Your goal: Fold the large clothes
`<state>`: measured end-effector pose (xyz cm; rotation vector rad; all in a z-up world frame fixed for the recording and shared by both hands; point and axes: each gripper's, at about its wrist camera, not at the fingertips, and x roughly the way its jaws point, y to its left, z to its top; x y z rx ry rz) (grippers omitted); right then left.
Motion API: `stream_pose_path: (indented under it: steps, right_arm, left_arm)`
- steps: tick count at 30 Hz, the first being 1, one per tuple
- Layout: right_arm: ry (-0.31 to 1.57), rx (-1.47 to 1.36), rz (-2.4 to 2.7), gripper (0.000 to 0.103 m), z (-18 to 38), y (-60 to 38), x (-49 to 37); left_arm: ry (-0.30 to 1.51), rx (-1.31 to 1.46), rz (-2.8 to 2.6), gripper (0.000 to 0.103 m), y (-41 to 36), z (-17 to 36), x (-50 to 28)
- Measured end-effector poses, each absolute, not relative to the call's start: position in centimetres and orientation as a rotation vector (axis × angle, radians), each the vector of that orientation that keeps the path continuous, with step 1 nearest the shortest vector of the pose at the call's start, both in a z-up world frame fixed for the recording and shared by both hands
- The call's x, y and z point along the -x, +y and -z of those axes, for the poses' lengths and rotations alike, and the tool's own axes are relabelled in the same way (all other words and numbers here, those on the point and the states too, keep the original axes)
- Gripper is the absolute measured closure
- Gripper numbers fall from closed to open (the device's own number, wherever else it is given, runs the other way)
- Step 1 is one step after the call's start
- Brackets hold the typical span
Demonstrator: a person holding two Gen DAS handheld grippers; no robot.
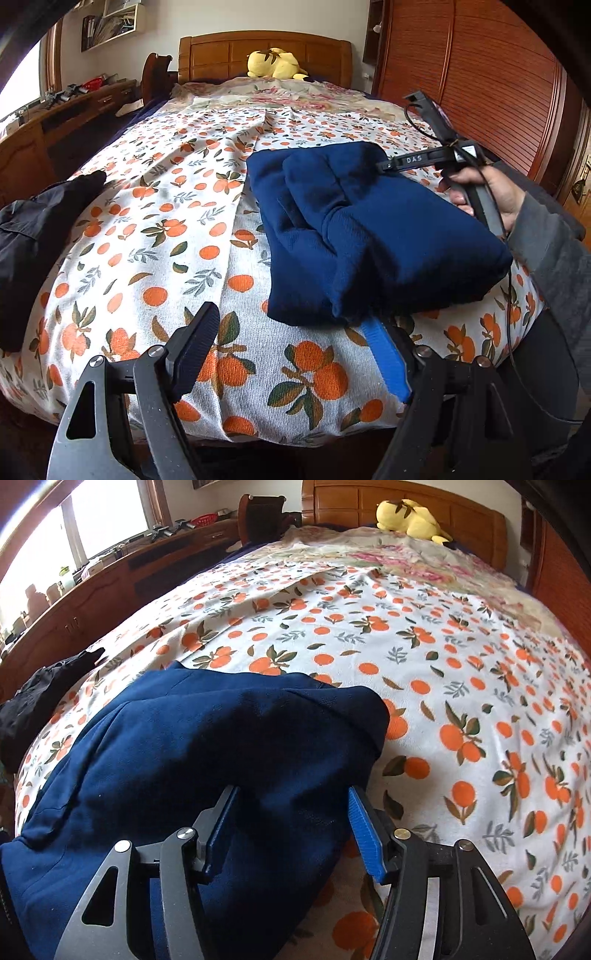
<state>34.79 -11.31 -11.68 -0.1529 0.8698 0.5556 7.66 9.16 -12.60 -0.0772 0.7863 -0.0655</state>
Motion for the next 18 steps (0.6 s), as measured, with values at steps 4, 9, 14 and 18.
stream_pose_path:
  steps: [4,9,14,18]
  right_arm:
    - [0.888,0.098,-0.582,0.04,12.3,-11.3,-36.0]
    - [0.855,0.05,-0.636,0.075,12.5,-12.2,-36.4]
    - [0.664,0.037,-0.618,0.102,10.0,-13.8,-34.4]
    - [0.653,-0.022,-0.494,0.102,9.7,-16.3,-34.7]
  left_arm:
    - [0.794,0.093,0.073,0.023,9.2,12.7,-7.9]
    - [0.793,0.099,0.07,0.023,9.3,12.7,-8.0]
    - [0.789,0.115,0.065,0.023,9.6,12.8,-8.5]
    - [0.788,0.136,0.063,0.023,9.8,12.9,-8.9]
